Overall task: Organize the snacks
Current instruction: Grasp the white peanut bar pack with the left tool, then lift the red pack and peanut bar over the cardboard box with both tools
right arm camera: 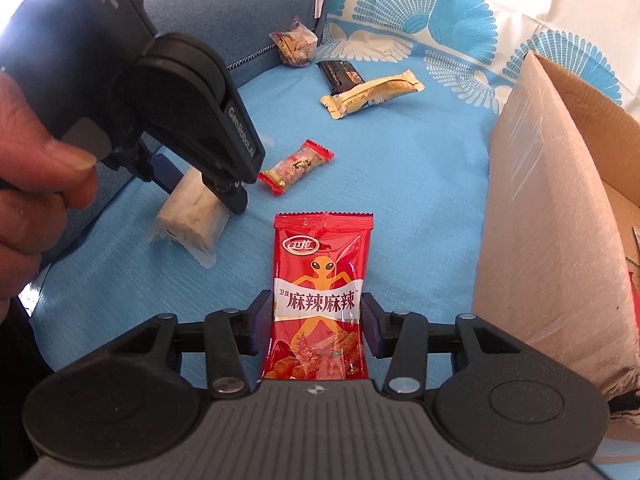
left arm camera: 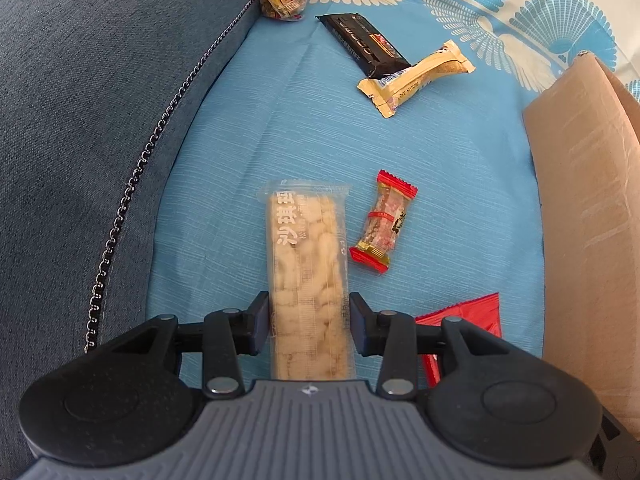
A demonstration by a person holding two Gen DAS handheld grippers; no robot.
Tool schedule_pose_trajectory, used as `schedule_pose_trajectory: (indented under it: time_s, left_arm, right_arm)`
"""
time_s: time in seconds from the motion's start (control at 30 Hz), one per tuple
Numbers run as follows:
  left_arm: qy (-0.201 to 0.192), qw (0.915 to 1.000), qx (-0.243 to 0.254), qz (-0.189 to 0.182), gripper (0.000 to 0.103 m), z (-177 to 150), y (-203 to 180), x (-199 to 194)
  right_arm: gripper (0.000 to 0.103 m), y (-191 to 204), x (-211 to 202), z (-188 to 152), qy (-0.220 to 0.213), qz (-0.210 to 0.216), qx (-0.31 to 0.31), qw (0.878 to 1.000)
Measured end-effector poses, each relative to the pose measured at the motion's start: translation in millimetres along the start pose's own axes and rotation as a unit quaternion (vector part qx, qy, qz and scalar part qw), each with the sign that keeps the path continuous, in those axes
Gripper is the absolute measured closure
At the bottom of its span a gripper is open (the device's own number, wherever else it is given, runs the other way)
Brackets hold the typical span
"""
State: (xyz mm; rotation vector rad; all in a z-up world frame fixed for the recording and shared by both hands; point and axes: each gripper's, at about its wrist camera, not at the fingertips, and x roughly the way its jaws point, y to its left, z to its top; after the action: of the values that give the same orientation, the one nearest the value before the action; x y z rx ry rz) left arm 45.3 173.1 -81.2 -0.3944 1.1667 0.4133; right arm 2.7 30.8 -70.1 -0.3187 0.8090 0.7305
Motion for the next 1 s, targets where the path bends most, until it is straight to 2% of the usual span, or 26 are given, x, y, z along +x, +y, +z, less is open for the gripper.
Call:
schedule_pose_trajectory:
  time_s: [0.3, 0.43, 0.63, 0.8, 1.0]
  left_arm:
    - [-0.007, 1.0, 0.001, 0.003, 0.063, 1, 1, -2]
    - [-0.023, 0.9997, -0.007, 0.002, 0.063, 2, 3, -8]
    - [-0.075, 0.9971, -0.015, 0.0, 0.063, 4, 3, -27]
    - [-0.11, 0.9936, -0.025, -0.004, 0.063, 6, 4, -41]
    - [-0.142, 0.9899, -0.01, -0.003, 0.063, 7, -5, -53]
  right_arm:
    - [0.055, -1, -7, 5, -0.025, -0.004, 0.005, 1.0]
    - [0.055, 0, -16, 8, -0.052, -0.008, 0.0, 0.999]
    - [0.055, -4, -42, 17, -0.103, -0.007, 0.009, 0.995]
    - [0.055, -16, -81, 32, -0.164, 0.0, 0.007, 0.986]
    - [0.055, -70, -135, 56, -0.237, -0.021, 0.031, 0.971]
